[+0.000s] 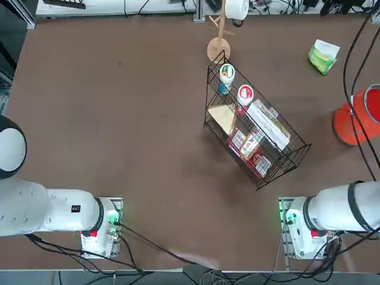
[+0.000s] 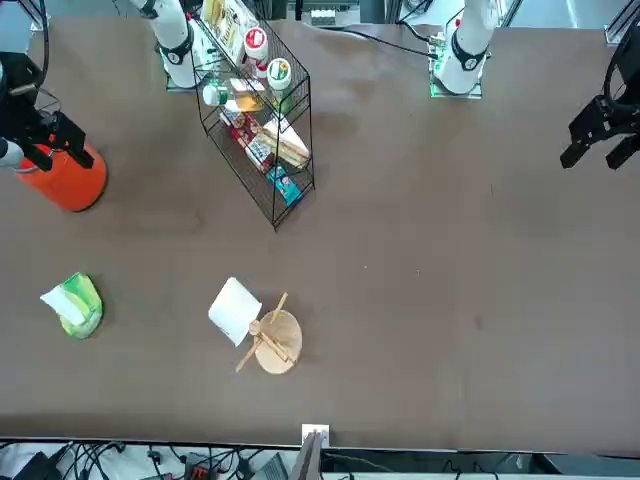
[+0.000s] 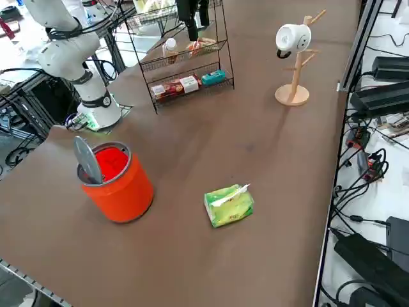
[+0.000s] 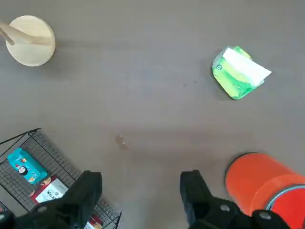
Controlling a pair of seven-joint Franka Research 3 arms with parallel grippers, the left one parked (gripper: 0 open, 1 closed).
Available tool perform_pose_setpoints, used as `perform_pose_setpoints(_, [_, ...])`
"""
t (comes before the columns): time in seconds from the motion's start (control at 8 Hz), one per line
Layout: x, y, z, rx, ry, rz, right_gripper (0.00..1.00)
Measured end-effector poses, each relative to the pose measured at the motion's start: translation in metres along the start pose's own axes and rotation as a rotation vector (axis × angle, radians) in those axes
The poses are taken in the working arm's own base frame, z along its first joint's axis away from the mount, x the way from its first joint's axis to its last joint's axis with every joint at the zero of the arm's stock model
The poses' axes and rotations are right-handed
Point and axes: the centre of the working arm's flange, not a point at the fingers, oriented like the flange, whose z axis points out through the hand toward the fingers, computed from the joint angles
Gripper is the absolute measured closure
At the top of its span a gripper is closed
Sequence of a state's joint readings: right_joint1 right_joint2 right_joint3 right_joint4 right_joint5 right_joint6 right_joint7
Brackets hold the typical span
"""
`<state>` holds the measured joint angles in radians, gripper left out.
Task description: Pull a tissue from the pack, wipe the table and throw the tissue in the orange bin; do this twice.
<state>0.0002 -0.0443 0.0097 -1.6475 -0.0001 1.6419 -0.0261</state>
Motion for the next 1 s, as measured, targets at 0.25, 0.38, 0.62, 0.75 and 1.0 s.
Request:
perform_pose_setpoints(0.25, [0.002,0.001,0.000,-0.003,0.010,-0.015,0.00])
perform_pose_setpoints(0.38, [0.006,0.003,0.003,-0.010,0.024,-0.058,0.00])
perform_pose_setpoints(0.62, [0.025,0.025,0.027,-0.021,0.039,-0.187,0.00])
perform_pose_setpoints(0.75, [0.039,0.042,0.049,-0.024,0.040,-0.222,0.00])
perform_pose_setpoints(1.0, [0.066,0.073,0.101,-0.030,0.036,-0.307,0.00])
